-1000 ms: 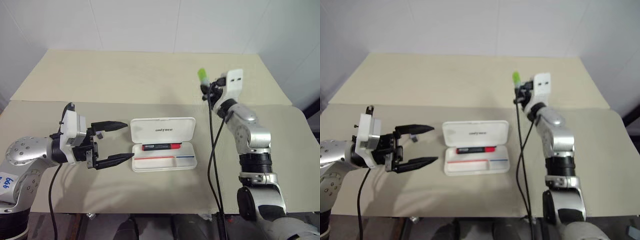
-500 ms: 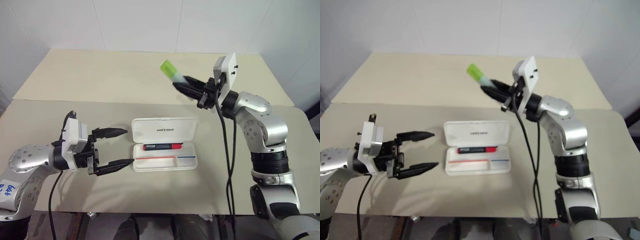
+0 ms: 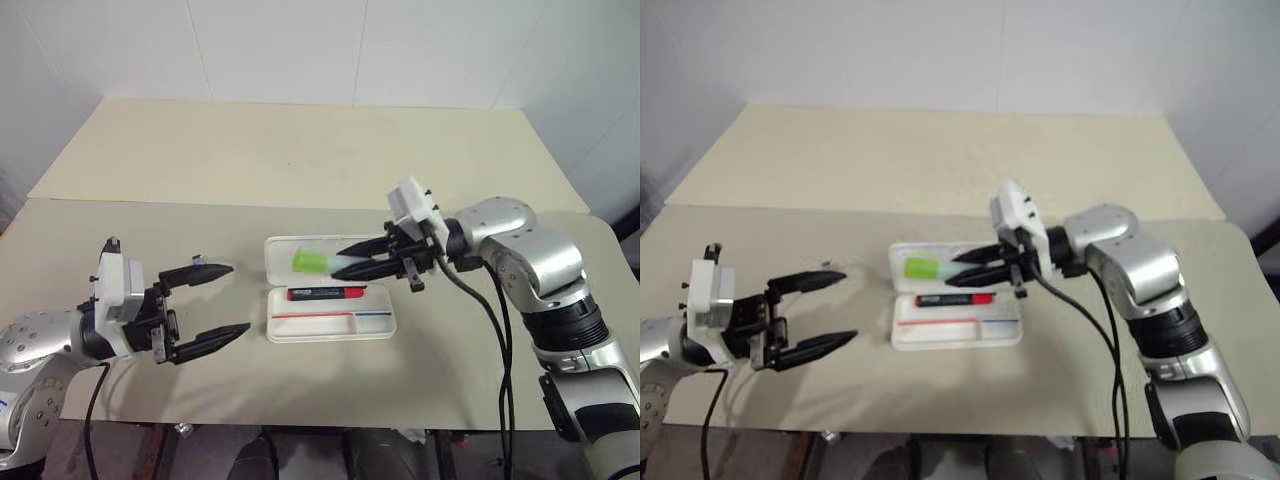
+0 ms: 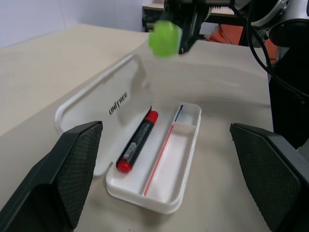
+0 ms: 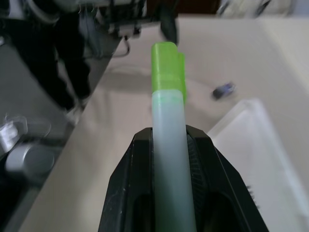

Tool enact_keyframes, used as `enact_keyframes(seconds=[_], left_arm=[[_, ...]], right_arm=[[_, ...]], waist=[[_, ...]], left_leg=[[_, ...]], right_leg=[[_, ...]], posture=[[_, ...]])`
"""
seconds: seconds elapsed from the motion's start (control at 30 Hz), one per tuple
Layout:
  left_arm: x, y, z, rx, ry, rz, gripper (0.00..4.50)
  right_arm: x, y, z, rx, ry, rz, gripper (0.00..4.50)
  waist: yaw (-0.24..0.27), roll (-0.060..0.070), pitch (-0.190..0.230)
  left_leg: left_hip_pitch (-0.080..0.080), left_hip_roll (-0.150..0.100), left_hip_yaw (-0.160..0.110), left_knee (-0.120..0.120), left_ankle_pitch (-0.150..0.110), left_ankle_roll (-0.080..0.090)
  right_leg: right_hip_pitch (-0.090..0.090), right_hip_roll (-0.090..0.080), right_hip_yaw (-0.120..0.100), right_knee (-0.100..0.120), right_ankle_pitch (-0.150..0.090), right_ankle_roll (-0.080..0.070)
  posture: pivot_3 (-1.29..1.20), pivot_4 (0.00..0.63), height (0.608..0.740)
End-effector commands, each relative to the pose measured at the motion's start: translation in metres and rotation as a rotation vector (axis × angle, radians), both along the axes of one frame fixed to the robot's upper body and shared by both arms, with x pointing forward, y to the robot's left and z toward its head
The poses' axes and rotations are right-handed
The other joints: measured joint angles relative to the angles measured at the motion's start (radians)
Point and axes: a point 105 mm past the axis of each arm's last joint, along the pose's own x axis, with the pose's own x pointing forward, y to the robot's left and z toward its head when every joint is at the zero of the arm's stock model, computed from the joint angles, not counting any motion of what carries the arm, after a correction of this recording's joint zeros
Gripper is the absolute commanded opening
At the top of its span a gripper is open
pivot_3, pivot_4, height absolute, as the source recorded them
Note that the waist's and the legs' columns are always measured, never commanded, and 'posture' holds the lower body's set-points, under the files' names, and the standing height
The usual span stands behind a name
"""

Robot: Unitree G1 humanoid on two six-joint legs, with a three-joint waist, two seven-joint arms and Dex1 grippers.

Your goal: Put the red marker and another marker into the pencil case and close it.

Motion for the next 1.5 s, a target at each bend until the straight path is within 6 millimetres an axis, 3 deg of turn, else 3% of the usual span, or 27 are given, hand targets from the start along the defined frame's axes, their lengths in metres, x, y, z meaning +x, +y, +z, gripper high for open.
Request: enact_keyframes(seconds=[0.03,0.2,0.6,1.1,1.5], left_arm=[[-0.008,0.007,0.006,-0.019,-0.043,0.003,4.50],[-0.014,0.016,0.004,-0.023,-0.062,0.017,4.50],[-0.026,0.037,-0.009,0.008,-0.057,0.066,4.50],[-0.032,0.040,-0.008,0.005,-0.070,0.114,4.50],[-0.027,0.040,-0.008,-0.006,-0.077,0.118,4.50]], right_arm=[[-0.011,0.009,-0.012,-0.063,-0.037,0.067,0.47],[-0.010,0.026,-0.027,-0.093,-0.046,0.082,0.47],[-0.008,0.061,-0.041,-0.076,-0.045,0.084,0.47],[0.015,0.048,-0.052,-0.111,-0.041,0.017,0.47],[0.003,0.043,-0.050,-0.113,0.017,0.030,0.47]], waist=[[0.004,0.000,0.000],[0.008,0.000,0.000],[0.007,-0.001,0.000],[0.006,-0.001,0.000],[0.007,-0.001,0.000]], left_leg=[[0.000,0.001,0.000,0.000,0.000,0.000],[0.000,0.002,0.000,0.000,0.000,0.000],[0.000,0.004,-0.001,0.000,-0.001,-0.003],[0.001,0.010,-0.001,0.000,-0.001,-0.005],[0.002,0.010,-0.001,0.000,-0.002,-0.005]], right_leg=[[0.000,0.000,0.000,0.000,0.000,0.000],[0.000,0.000,-0.001,0.000,0.000,-0.001],[0.000,0.000,-0.002,0.001,-0.001,-0.003],[0.000,0.001,-0.003,0.002,-0.001,-0.004],[0.000,0.002,-0.003,0.002,-0.001,-0.005]], posture=[[0.00,0.150,0.740],[0.00,0.150,0.740],[0.00,0.150,0.740],[0.00,0.150,0.740],[0.00,0.150,0.740]])
